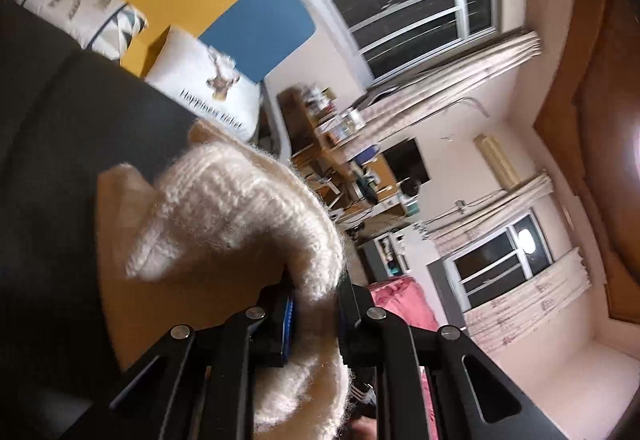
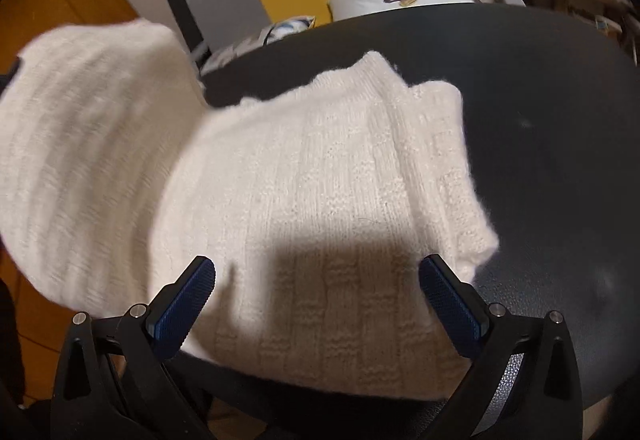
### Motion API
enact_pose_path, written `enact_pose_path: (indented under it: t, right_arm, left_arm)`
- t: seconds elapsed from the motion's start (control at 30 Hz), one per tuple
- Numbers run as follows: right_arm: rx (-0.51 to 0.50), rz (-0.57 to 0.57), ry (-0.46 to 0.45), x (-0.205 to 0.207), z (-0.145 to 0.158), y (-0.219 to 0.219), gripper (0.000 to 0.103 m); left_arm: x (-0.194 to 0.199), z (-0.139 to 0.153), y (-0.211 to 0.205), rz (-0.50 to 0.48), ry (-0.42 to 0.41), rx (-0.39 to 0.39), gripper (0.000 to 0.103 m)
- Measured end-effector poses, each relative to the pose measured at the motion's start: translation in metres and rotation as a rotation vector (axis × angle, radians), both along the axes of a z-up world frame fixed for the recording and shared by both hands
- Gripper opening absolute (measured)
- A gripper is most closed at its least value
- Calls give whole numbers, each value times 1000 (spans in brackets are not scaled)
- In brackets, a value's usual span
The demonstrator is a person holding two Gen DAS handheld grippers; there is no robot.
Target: Fold clothes
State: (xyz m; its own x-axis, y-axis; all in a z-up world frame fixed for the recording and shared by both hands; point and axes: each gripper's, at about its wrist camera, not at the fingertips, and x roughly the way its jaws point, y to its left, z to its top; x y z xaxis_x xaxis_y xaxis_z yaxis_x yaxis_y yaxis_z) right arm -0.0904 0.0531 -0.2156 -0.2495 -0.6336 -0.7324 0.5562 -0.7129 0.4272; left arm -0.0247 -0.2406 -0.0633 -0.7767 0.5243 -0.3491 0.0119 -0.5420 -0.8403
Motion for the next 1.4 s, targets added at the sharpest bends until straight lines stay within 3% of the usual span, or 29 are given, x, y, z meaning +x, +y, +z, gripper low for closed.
enact_pose_path:
  t: [0.13, 0.3, 0.43, 0.5, 0.57, 0.63, 0.73, 0.83, 0.93, 1.0, 1.1, 1.23, 1.4]
  right_arm:
    - [-132, -13, -59, -4, -7, 12, 103]
    - [-204, 2, -73, -5, -14, 17, 103]
    - [-271, 7, -89, -4, -18, 21, 103]
    - [-305, 8, -101, -4, -19, 24, 103]
    - [-329, 5, -110, -5, -19, 30, 103]
    - [-350, -2, -117, -6, -18, 36, 103]
    - [-381, -17, -101, -2, -14, 50, 103]
    - [-421, 16, -84, -1, -7, 67, 103]
    - [-408, 72, -64, 1, -5, 62, 103]
    - [-376, 103, -78, 0, -9, 54, 103]
    - [-320, 114, -159, 0, -28, 31, 103]
    - [-337, 165, -195, 20, -31, -2, 103]
    - [-316, 253, -204, 49, -31, -22, 103]
  left_arm:
    - [-42, -21, 32, -32, -77, -16, 15]
    - [-85, -54, 70, -89, -180, -73, 17]
    - [-105, -85, 84, -162, -280, 37, 24]
    - [-104, -87, 84, -198, -269, 99, 25]
    - [-98, -75, 83, -235, -206, 135, 27]
    - [-83, -57, 73, -229, -135, 87, 27]
    - [-54, -46, 53, -181, -96, -19, 28]
    - [-20, -57, 38, -101, -131, -172, 28]
    - [3, -79, 34, -68, -163, -203, 28]
    - [10, -91, 39, -71, -167, -210, 27]
    - [12, -98, 46, -127, -203, -312, 27]
    - [21, -96, 48, -216, -222, -448, 27]
    - [29, -90, 18, -252, -275, -494, 22]
